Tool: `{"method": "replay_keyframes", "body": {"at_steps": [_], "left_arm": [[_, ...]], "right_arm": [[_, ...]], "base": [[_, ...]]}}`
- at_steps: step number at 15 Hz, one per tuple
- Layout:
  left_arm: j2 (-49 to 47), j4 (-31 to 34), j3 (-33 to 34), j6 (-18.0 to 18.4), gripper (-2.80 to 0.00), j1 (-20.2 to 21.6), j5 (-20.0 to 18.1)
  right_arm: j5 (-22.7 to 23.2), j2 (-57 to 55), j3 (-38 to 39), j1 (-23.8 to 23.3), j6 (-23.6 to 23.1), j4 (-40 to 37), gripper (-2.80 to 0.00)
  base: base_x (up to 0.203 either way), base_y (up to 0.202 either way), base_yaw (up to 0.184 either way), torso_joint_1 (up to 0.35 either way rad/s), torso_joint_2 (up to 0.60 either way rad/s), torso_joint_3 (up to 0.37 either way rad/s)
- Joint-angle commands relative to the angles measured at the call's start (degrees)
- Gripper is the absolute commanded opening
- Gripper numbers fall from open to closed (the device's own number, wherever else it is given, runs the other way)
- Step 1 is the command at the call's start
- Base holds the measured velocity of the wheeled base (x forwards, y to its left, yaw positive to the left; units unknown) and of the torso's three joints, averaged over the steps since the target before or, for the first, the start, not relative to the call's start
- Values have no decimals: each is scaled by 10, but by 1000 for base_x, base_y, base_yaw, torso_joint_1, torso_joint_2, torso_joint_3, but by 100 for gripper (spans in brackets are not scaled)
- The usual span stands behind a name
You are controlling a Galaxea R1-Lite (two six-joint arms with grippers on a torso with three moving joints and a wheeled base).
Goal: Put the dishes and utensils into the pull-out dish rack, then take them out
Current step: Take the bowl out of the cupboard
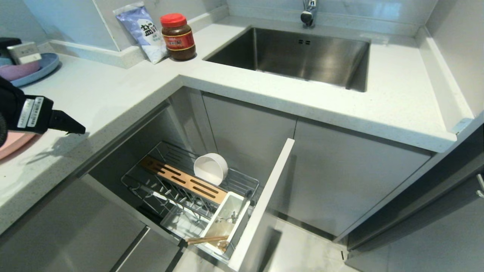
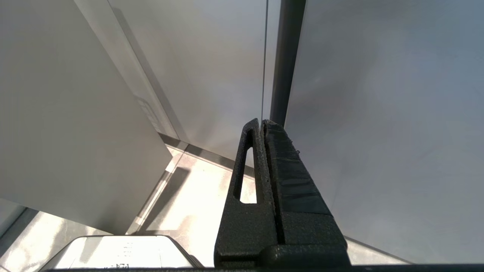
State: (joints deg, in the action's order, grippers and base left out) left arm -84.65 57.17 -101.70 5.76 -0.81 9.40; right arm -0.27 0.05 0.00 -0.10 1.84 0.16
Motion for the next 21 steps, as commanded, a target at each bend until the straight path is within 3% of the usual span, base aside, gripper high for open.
{"method": "replay_keyframes", "body": {"at_steps": [1,2,5,8,10,11,13,15,18,21], "left_arm": [[95,-16,29,-96,0,-62,-45],[130,-43,50,-133,-280,-96,-57],[210,-150,131,-226,-280,-186,-70],[226,-271,183,-325,-280,-247,-73],[199,-295,188,-419,-280,-277,-71],[180,-297,190,-445,-280,-284,-71],[132,-301,205,-464,-280,-289,-63],[79,-304,211,-506,-280,-293,-32],[1,-310,234,-533,-280,-291,14],[-63,-325,237,-576,-280,-284,20]], "right_arm": [[0,1,1,0,0,0,-280],[0,1,0,0,0,0,-280],[0,2,0,0,0,0,-280],[0,1,1,0,0,0,-280],[0,1,1,0,0,0,-280],[0,1,1,0,0,0,-280],[0,1,1,0,0,0,-280],[0,1,0,0,0,0,-280],[0,1,0,0,0,0,-280],[0,1,1,0,0,0,-280]], "base": [[0,0,0,0,0,0],[0,0,0,0,0,0],[0,0,0,0,0,0],[0,0,0,0,0,0],[0,0,0,0,0,0],[0,0,0,0,0,0],[0,0,0,0,0,0],[0,0,0,0,0,0],[0,0,0,0,0,0],[0,0,0,0,0,0]]}}
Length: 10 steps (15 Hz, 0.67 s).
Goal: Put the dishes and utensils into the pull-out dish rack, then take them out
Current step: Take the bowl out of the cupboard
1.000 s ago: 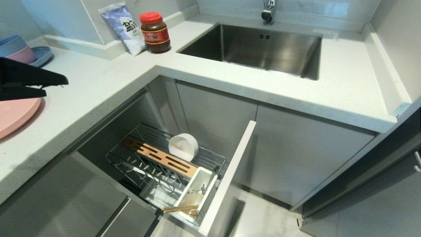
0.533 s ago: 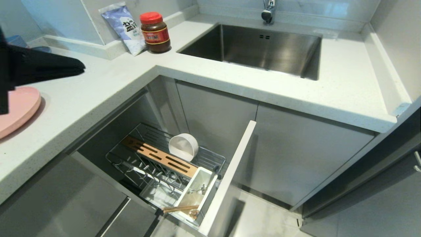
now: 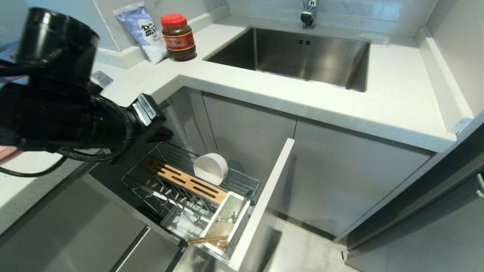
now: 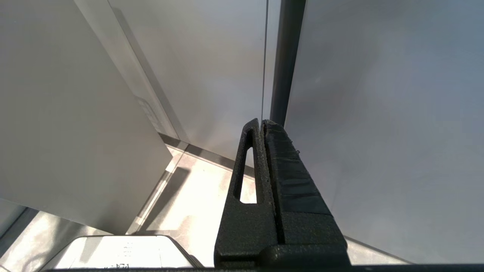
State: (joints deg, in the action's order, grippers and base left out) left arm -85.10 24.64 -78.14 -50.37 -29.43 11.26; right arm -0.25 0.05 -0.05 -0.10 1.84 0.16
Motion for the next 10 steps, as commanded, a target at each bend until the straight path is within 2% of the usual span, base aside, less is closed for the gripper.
{"method": "replay_keyframes", "body": {"at_steps": [1,5,6,10], "left_arm": [[-82,-1,2,-26,-280,3,1],[-141,-31,12,-38,-280,19,-5],[-153,-34,12,-37,0,26,-11],[-198,-56,11,-37,0,46,-44]], "right_arm": [[0,1,1,0,0,0,-280],[0,1,1,0,0,0,-280],[0,1,1,0,0,0,-280],[0,1,1,0,0,0,-280]], "base": [[0,0,0,0,0,0],[0,0,0,0,0,0],[0,0,0,0,0,0],[0,0,0,0,0,0]]}}
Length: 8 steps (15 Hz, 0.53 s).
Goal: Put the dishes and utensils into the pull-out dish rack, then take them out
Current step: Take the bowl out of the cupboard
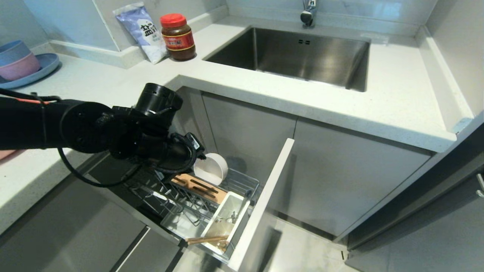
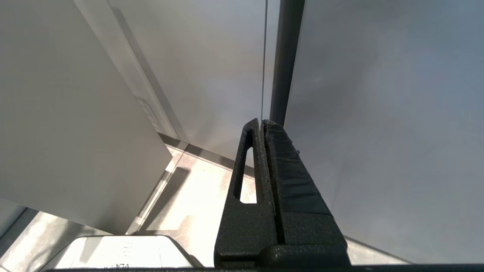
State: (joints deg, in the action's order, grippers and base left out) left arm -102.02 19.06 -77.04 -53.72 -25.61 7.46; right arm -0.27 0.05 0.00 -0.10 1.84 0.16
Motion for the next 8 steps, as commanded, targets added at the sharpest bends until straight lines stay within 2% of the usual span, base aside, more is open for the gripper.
{"method": "replay_keyframes", "body": {"at_steps": [1,3,8], "left_arm": [[-36,-8,0,-3,0,10,-20],[-55,-25,0,-3,0,14,-35],[-99,-81,0,-3,0,35,-37]], "right_arm": [[0,2,1,0,0,0,-280],[0,1,1,0,0,0,-280],[0,1,1,0,0,0,-280]], "base": [[0,0,0,0,0,0],[0,0,0,0,0,0],[0,0,0,0,0,0]]}}
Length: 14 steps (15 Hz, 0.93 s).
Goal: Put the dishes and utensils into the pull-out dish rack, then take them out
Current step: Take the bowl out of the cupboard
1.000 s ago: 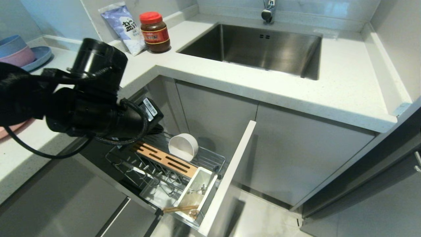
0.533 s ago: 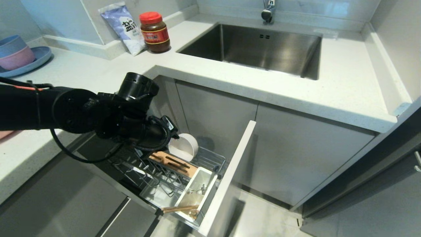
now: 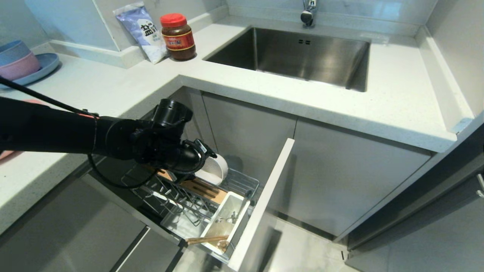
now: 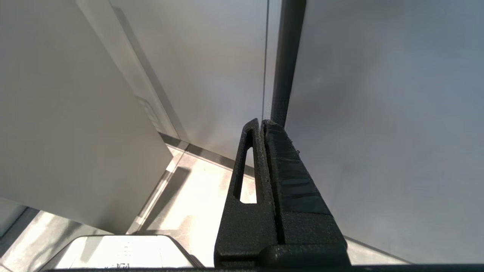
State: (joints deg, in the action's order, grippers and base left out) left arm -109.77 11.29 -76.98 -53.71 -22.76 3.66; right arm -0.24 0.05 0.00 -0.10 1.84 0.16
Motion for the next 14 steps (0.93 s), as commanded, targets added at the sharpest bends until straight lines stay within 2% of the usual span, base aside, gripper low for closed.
{"method": "replay_keyframes", "body": {"at_steps": [1,7,14], "left_arm": [[-29,-20,-1,-3,0,11,0],[-77,-78,-28,-1,0,11,-3],[-102,-85,-55,2,0,21,-29]], "right_arm": [[0,1,0,0,0,0,-280],[0,1,1,0,0,0,-280],[0,1,0,0,0,0,-280]], "base": [[0,0,0,0,0,0],[0,0,0,0,0,0],[0,0,0,0,0,0]]}}
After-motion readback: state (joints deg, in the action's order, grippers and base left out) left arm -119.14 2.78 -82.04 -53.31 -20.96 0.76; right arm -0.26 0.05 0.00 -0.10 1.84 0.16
